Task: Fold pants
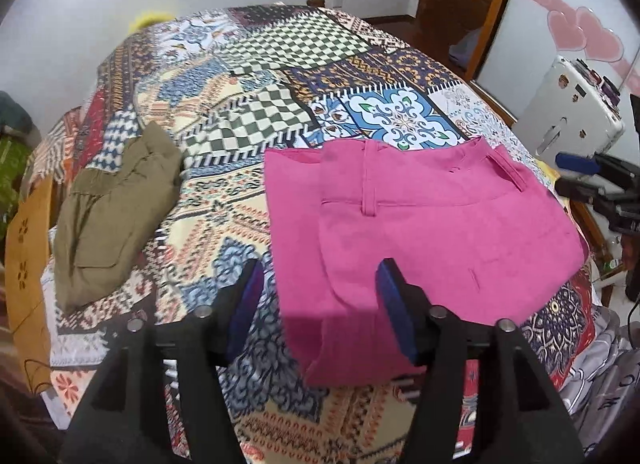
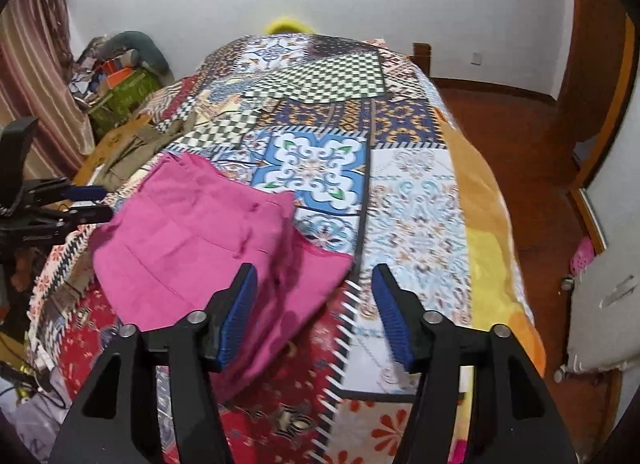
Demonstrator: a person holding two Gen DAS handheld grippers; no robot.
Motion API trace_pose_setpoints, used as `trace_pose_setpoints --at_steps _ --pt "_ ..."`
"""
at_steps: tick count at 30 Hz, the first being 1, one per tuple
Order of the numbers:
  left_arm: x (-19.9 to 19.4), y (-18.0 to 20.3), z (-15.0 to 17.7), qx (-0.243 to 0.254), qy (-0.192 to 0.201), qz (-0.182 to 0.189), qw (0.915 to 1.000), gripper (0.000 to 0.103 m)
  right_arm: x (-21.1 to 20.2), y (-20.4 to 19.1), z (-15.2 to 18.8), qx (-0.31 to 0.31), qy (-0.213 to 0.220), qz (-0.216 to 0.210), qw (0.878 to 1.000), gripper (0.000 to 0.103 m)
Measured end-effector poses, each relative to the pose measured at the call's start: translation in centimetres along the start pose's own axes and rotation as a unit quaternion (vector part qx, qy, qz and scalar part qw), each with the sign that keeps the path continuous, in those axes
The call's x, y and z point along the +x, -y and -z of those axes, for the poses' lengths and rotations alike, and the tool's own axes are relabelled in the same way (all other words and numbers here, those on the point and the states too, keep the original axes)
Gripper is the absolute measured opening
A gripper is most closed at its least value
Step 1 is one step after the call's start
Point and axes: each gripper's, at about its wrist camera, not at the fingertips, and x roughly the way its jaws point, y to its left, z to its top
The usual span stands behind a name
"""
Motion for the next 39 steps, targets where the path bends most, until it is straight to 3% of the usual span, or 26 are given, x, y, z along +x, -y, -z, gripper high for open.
trace_pose_setpoints --at_steps 2,6,10,15,17,21,25,31,39 --pt "1.4 0.2 -0.4 0.002 -0.014 -0.001 0.9999 0.063 1.3 -0.4 0.2 0.004 -0.019 -0.012 1.000 0.060" --pt "3.3 -0.2 -0.8 -0.011 -0.014 -0.009 0.9998 0.077 3.6 -0.7 1.0 0.004 -0.052 -0.012 0.999 0.060" --pt "4.4 -1.3 -1.2 -0.054 -0.015 0.014 0.9983 0.078 4.7 0.2 1.6 0.026 -0.066 -0.024 0.997 0.066" --pt "5.7 -2.3 -1.9 -0.087 -0.028 0.050 0.9946 0.076 6.1 1.8 1.6 0.075 -0.083 -0.061 0.992 0.067" --pt "6.0 -2.6 -2.0 -0.092 -0.032 0.075 0.9924 0.067 6.6 2.2 1.5 0.088 -0.084 -0.072 0.990 0.067" --pt "5.5 -2.2 -1.9 -0.078 -0.024 0.109 0.9906 0.038 7.1 2.1 1.0 0.086 -0.081 -0.080 0.990 0.067" --pt "4.7 -1.2 -1.9 -0.051 -0.008 0.089 0.9947 0.022 7.6 1.1 0.3 0.068 -0.075 -0.087 0.991 0.056" --pt "3.4 -2.6 -0.5 -0.074 -0.006 0.076 0.9944 0.009 7.9 0.2 -0.8 0.040 -0.066 -0.082 0.994 0.044" --pt "2.0 -4.0 2.6 -0.100 -0.010 0.068 0.9926 0.007 9.0 -1.2 -2.2 0.014 -0.064 -0.084 0.994 0.044"
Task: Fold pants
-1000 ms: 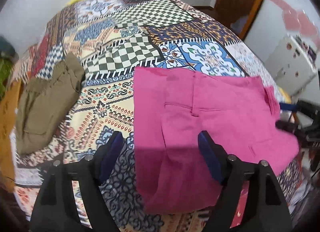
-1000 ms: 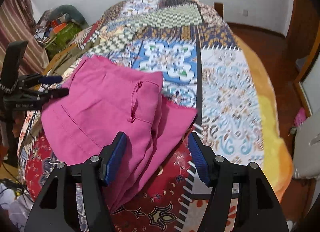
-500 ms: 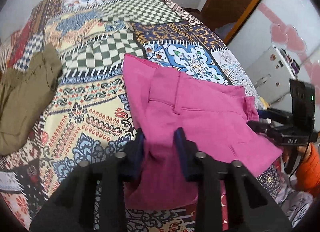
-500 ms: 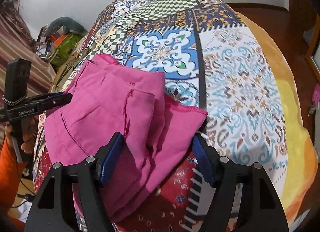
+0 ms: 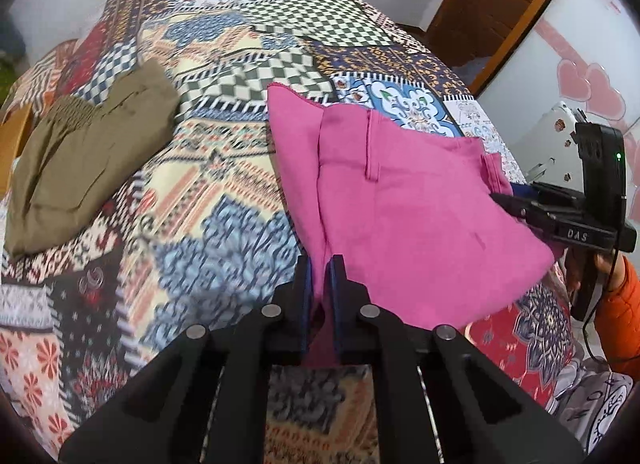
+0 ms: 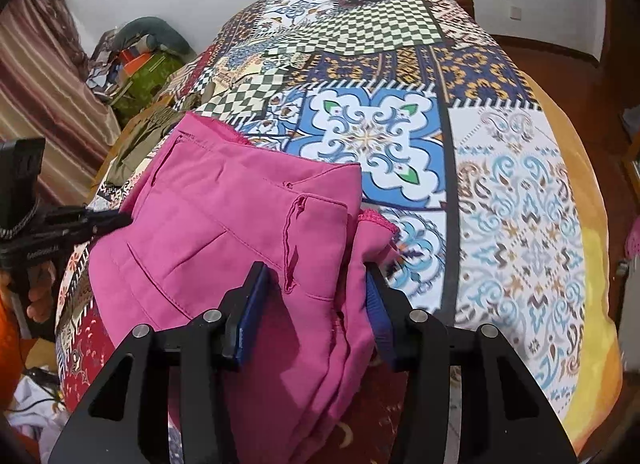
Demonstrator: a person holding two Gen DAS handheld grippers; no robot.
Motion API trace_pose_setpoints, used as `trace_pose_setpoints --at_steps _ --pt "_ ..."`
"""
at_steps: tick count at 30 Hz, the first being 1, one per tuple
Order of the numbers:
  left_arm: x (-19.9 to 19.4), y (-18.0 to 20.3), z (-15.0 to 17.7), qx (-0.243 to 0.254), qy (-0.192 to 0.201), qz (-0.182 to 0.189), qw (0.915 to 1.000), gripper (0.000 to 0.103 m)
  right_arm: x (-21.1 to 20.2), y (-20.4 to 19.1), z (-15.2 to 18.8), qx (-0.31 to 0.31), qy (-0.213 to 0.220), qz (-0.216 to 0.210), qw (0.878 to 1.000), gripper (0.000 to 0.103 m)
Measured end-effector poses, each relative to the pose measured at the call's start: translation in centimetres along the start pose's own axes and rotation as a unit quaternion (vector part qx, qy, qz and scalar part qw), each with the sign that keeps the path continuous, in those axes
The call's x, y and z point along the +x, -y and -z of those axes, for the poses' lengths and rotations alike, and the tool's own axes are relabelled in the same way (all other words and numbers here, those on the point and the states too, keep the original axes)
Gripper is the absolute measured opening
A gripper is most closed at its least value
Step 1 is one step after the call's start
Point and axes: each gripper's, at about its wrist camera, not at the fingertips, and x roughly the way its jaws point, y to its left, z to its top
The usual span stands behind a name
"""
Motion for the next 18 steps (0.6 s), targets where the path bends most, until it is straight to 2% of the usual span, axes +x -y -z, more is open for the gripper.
trace_pose_setpoints --at_steps 12,18 --pt "-2.7 -2.5 4.1 -0.044 -0.001 -0.030 0.9986 0.007 1.8 -4.8 -2.3 -0.074 -0.002 -0.024 0.997 0.043" --pt "-3.7 -3.1 4.0 -0.051 0.007 -0.052 0.9973 0.007 1.8 -5.4 -2.9 -0.082 -0.010 -0.013 0.997 0.046"
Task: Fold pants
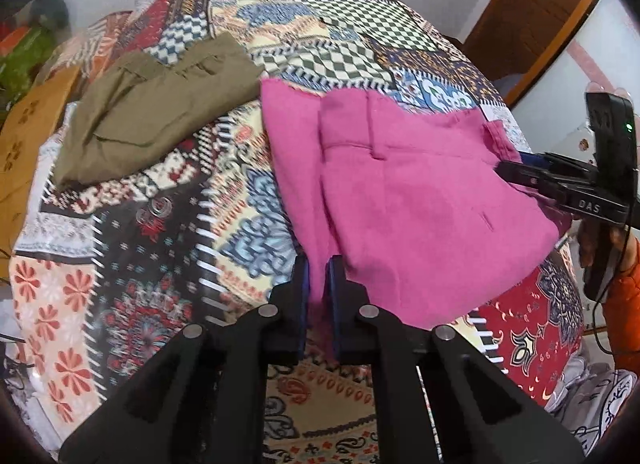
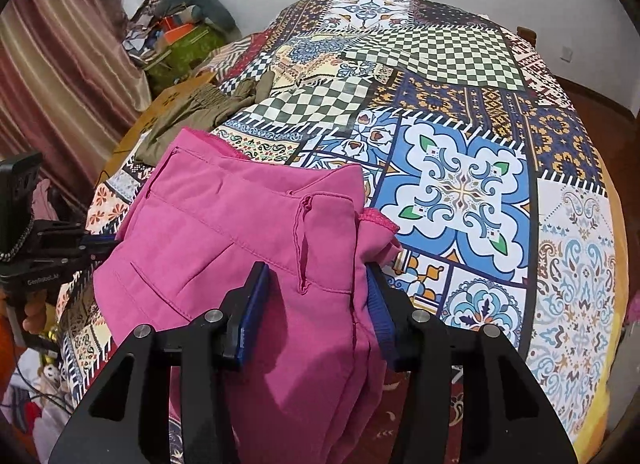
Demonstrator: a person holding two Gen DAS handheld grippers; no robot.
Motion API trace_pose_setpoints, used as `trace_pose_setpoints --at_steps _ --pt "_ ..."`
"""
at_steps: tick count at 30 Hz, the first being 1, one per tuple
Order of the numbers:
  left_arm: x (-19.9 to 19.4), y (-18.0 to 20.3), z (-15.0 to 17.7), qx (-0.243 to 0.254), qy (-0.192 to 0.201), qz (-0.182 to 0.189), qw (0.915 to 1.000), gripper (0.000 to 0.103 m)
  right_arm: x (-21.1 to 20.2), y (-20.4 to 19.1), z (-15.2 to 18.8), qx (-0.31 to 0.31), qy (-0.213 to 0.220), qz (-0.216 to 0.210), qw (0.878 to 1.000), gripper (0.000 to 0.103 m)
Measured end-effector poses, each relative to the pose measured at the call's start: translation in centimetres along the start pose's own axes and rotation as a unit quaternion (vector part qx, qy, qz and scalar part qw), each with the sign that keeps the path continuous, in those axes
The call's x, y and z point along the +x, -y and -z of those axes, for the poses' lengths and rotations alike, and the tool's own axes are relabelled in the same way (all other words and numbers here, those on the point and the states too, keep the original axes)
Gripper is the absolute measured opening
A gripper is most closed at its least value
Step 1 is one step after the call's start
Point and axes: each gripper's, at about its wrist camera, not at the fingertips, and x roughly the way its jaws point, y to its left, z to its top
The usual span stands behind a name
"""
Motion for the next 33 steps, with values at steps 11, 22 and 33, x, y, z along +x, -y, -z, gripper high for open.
trace_pose_setpoints --at_steps 11,22,33 --pt "-1.8 1.2 -4.4 0.033 0.039 -0.020 0.9985 0.017 -3.6 1.4 -0.2 0.010 0.035 0.019 0.999 0.046" --pt "1.9 2.4 -6.7 0.038 0.022 -0.010 0.9990 0.039 -0.5 -0.4 -1.0 -0.029 0.026 0.000 0.999 0.033" --pt "3.1 1.6 -6.5 0.021 0.017 0.010 0.9996 0.039 -1.1 -0.7 -2.7 -0.059 0.048 -0.002 0.997 0.010"
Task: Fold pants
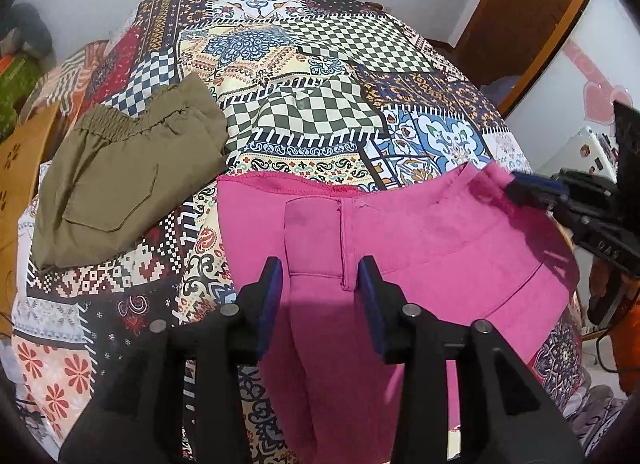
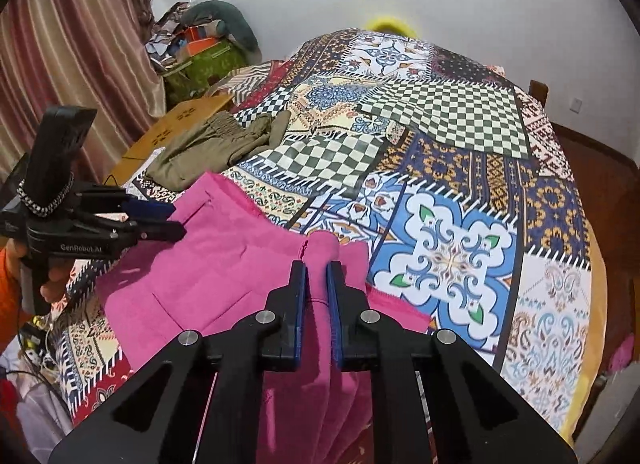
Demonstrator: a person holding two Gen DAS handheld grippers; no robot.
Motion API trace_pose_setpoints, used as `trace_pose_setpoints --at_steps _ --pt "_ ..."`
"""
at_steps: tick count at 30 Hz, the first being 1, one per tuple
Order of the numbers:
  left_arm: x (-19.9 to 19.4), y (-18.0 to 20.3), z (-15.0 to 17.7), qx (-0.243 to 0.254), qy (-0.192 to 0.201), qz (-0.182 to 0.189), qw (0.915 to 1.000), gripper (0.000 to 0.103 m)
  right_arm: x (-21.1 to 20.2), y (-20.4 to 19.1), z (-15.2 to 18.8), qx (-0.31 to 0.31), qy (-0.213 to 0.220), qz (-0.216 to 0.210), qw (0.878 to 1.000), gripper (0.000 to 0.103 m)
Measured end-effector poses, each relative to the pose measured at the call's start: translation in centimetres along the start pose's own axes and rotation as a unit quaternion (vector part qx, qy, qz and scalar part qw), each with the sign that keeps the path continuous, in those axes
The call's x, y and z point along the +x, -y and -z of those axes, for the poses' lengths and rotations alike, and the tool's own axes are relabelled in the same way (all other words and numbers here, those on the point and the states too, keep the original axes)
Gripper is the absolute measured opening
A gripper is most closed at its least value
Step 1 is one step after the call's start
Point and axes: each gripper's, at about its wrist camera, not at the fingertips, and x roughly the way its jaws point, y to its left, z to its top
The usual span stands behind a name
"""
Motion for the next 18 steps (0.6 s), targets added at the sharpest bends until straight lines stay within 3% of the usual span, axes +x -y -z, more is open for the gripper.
trace_pose_setpoints --at_steps 3,5,9,14,18 --pt "-0.5 0.3 -0.3 0.003 0.009 0.001 1.0000 0.039 1.0 0.4 0.2 0.015 -0.030 0.000 0.999 0.013" --pt "-0.6 0.5 -0.5 0.008 0.012 0.000 0.9999 0.039 1.3 0.6 0.5 0.015 -0.035 -0.002 0.999 0.023" --pt "0.2 0.8 -1.0 0.014 0.008 -0.003 0.9999 0.039 1.9 0.8 1.0 0.014 -0.042 -0.002 0.999 0.027" --pt "0.8 1.2 -1.0 0.024 0.009 -0.014 0.9996 0.037 1.1 0.8 0.8 0.012 -0.009 -0.001 1.000 0.014" --pt "0.4 1.7 -0.9 0.039 0.020 -0.013 0.9990 0.025 -1.2 0.5 -0.3 0.006 0.057 -0.002 0.998 0.010"
